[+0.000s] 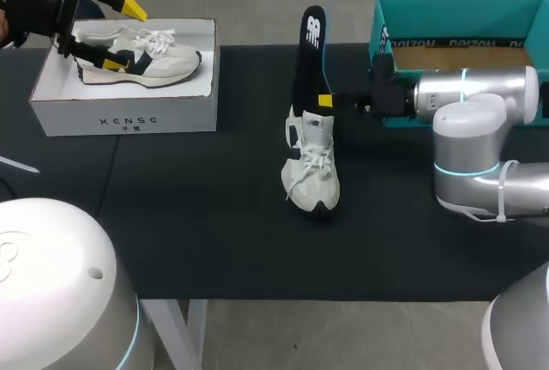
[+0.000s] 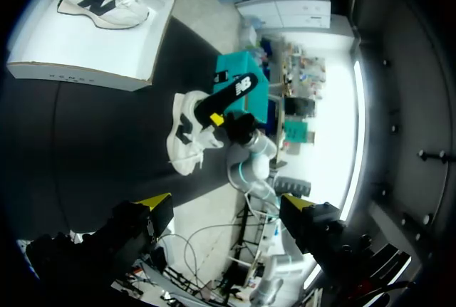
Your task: Take the shoe out of the shoebox, open the shoe tongue, remove and reinsert the insole, then place the shoe into the shoebox
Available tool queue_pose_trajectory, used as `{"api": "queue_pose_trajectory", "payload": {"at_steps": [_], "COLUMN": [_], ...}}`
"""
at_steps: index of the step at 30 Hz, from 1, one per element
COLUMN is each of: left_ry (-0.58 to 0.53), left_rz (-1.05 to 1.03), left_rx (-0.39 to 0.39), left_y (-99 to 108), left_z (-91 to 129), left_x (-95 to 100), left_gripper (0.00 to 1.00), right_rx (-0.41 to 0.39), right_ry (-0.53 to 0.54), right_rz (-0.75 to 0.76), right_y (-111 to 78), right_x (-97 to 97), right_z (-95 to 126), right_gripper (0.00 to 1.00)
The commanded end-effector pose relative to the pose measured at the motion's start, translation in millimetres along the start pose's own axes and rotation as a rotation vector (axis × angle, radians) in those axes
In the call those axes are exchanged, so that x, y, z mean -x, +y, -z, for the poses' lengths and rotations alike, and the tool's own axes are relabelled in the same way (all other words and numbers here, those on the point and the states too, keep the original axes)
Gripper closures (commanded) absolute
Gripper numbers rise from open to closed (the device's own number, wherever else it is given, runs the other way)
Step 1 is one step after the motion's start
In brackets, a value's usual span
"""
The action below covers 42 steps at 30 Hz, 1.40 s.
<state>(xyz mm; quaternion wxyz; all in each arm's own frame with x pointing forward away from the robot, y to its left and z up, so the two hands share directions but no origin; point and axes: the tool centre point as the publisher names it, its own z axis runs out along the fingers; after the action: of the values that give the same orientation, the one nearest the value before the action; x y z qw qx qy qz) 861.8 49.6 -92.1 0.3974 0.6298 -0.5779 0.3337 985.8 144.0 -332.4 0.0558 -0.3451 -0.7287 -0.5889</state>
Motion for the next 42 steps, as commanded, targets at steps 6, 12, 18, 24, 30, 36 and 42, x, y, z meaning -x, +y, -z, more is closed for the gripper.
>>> {"api": "queue_pose_trajectory", "payload": {"at_steps": [6, 12, 18, 24, 30, 36, 42], "left_ry": [-0.003, -0.003, -0.003, -0.003, -0.003, -0.003, -0.003], "left_rz": [0.001, 0.001, 0.001, 0.001, 0.001, 0.001, 0.001], "left_rx": [0.001, 0.001, 0.001, 0.001, 0.001, 0.001, 0.001], "left_y": [0, 0, 0, 0, 0, 0, 0], "left_z": [0, 0, 0, 0, 0, 0, 0], "left_x": [-0.3, -0.3, -0.3, -0.3, -0.3, -0.3, -0.3], "left_gripper": [0.0, 0.0, 0.0, 0.0, 0.0, 0.0, 0.0], "right_rx": [-0.01, -0.015, -0.017, -0.001, 0.005, 0.009, 0.003], "right_ry": [-0.003, -0.002, 0.002, -0.004, -0.014, -0.012, -0.008], "right_rz": [-0.024, -0.042, -0.065, -0.062, -0.056, -0.04, -0.021], "right_y": [-15.5, -24.4, -30.4, -23.0, -15.1, -4.8, 7.3], "right_x": [-8.6, -13.2, -15.5, -11.1, -6.2, -1.9, 9.5], "right_z": [-4, -5, -6, -4, -2, -4, -10], "right_gripper": [1.0, 1.0, 1.0, 0.76, 0.64, 0.59, 0.59]}}
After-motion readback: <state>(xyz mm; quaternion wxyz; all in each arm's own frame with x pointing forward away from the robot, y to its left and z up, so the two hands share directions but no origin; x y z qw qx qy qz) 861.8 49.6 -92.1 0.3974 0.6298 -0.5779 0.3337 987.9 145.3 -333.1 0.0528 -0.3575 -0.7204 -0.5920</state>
